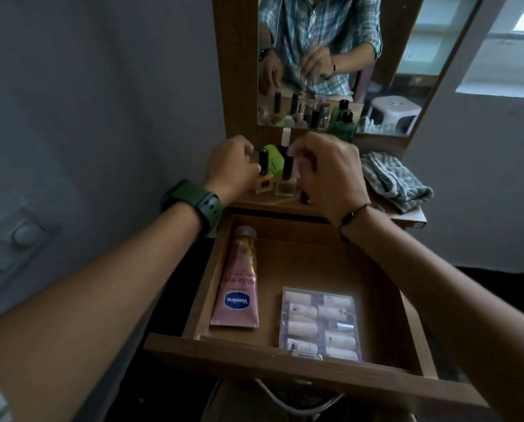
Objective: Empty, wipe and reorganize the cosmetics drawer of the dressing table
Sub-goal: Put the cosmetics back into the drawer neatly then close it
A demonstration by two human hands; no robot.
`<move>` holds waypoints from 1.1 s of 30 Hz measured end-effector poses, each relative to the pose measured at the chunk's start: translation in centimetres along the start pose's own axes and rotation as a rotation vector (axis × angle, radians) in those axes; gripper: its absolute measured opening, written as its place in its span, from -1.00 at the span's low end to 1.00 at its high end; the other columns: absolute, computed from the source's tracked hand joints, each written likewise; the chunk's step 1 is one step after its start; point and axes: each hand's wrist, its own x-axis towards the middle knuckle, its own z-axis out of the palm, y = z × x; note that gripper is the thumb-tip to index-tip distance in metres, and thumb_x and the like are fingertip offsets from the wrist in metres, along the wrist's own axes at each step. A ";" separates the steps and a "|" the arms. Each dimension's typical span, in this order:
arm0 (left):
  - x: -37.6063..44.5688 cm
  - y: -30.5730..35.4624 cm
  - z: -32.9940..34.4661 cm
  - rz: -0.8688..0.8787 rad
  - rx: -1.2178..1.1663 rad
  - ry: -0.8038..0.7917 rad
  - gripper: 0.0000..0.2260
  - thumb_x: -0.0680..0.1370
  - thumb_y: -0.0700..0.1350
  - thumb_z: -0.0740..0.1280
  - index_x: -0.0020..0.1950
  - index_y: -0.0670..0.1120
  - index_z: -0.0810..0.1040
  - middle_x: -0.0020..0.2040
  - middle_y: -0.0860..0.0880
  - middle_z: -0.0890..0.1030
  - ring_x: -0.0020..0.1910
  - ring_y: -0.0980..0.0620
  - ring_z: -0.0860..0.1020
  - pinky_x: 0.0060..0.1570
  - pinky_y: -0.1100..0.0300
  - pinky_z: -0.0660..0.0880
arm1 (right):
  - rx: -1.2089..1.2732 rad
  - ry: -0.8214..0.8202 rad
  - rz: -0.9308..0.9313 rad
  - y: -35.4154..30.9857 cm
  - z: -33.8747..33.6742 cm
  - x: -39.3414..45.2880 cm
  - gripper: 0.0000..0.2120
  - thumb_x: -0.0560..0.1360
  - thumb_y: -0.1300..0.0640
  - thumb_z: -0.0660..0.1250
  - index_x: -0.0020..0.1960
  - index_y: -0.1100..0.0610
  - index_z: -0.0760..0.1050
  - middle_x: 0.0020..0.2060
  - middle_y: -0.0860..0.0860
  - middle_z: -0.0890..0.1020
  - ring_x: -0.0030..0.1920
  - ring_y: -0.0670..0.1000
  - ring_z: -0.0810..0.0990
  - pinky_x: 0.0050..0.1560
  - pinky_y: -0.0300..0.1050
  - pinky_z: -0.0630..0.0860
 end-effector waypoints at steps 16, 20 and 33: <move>2.6 -1.1 2.6 0.254 0.220 0.039 -0.86 0.47 -0.28 0.29 -0.02 -0.14 0.55 -0.01 -0.18 0.64 -0.02 -0.18 0.58 -0.15 0.06 0.49 | -0.589 -0.586 -0.075 1.8 3.0 5.6 -0.75 0.48 0.32 0.24 0.13 0.20 0.52 0.11 0.16 0.55 0.15 0.21 0.48 0.03 0.02 0.42; 1.5 -1.5 2.1 0.287 0.197 0.082 -0.88 0.47 -0.27 0.27 -0.04 -0.13 0.53 -0.05 -0.17 0.64 -0.04 -0.17 0.58 -0.16 0.03 0.50 | -0.521 -0.520 -0.080 1.2 2.2 4.6 -0.75 0.48 0.34 0.21 0.11 0.20 0.53 0.07 0.20 0.56 0.12 0.22 0.49 0.07 0.01 0.43; -6.9 -5.2 3.7 0.146 0.094 -0.186 -0.84 0.47 -0.28 0.33 0.02 -0.11 0.57 -0.01 -0.12 0.63 -0.01 -0.05 0.59 -0.03 0.09 0.55 | -0.299 -0.660 0.017 1.4 0.3 -4.7 -0.81 0.48 0.20 0.25 0.06 0.15 0.55 -0.06 0.13 0.64 -0.05 0.14 0.61 -0.11 -0.14 0.48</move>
